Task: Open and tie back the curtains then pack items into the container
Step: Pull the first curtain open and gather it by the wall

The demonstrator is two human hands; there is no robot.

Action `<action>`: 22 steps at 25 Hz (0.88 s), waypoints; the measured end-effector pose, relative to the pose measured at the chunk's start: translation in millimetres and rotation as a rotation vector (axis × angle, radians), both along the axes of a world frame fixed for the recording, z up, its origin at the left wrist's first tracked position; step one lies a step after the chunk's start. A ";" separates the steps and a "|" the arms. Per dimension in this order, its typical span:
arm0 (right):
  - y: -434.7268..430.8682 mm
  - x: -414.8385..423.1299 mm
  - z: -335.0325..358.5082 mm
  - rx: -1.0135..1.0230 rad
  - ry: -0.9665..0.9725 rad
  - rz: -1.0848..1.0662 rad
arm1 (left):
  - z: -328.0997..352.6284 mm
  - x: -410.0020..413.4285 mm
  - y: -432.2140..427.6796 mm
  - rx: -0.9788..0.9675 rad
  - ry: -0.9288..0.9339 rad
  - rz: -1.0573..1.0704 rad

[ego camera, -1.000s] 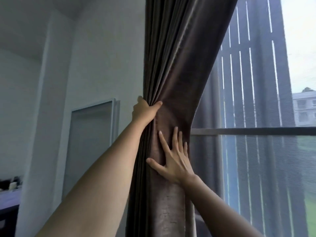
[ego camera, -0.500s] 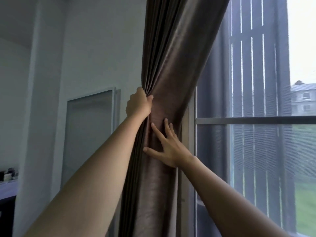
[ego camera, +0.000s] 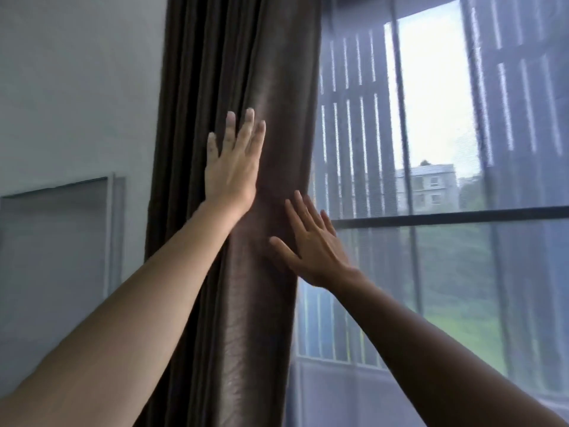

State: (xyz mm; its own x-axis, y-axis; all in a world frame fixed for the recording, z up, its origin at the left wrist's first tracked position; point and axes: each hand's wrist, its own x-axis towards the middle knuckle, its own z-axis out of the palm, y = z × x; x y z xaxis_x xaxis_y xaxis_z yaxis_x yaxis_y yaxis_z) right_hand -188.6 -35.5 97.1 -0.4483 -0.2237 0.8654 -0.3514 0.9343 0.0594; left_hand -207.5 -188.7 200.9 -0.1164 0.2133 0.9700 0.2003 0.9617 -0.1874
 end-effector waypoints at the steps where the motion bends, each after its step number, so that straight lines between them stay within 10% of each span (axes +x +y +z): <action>1: 21.1 16.5 1.0 0.010 0.005 -0.045 | 2.3 10.8 15.6 -0.032 -0.017 -0.013; 22: 391.7 325.5 -84.1 0.294 -0.141 -1.063 | -80.2 222.0 445.0 -0.033 -0.436 -1.265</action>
State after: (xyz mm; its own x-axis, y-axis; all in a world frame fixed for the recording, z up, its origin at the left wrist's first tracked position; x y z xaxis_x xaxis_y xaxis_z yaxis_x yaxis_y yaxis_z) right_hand 136.9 356.2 13.0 -0.6236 0.1446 0.7682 0.5990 0.7198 0.3508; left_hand 14.5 256.2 120.7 -0.1196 0.4259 0.8968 0.9927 0.0678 0.1001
